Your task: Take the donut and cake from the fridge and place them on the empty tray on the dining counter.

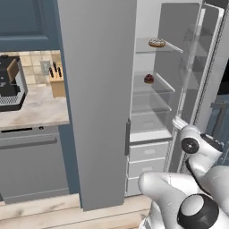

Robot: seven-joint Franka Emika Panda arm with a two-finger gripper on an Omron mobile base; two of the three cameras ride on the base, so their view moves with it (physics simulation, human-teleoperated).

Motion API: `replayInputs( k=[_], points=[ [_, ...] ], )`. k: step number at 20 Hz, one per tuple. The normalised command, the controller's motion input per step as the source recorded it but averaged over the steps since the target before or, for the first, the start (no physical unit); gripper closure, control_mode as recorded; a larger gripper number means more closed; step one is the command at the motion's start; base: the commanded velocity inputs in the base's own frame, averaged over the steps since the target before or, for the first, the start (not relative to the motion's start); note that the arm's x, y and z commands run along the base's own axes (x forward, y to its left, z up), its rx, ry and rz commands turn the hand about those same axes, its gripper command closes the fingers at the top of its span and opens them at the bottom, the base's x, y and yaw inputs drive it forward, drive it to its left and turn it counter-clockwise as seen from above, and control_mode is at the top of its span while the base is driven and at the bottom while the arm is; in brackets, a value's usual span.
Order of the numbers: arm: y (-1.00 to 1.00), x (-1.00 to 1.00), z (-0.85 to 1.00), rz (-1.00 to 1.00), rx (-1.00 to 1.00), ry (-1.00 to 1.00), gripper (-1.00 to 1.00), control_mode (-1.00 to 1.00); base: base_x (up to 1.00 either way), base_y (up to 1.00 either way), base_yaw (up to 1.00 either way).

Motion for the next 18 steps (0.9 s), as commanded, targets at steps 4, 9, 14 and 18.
replayInputs(
  k=[4, 9, 14, 18],
  points=[
    [-1.0, -0.99, 0.07, -0.22, 0.3, 0.0, 1.0, -1.0, 0.0, 0.0, 0.0],
    [-0.91, -0.26, 0.09, -0.21, 0.35, 0.1, 1.0, -1.0, 0.0, 0.0, 0.0],
    [0.0, -0.37, 0.69, 0.03, -0.04, -0.05, 1.0, -1.0, 0.0, 0.0, 0.0],
    [0.01, -0.48, 1.0, 0.05, -0.03, 0.01, 1.0, -1.0, 0.0, 0.0, 0.0]
  ],
)
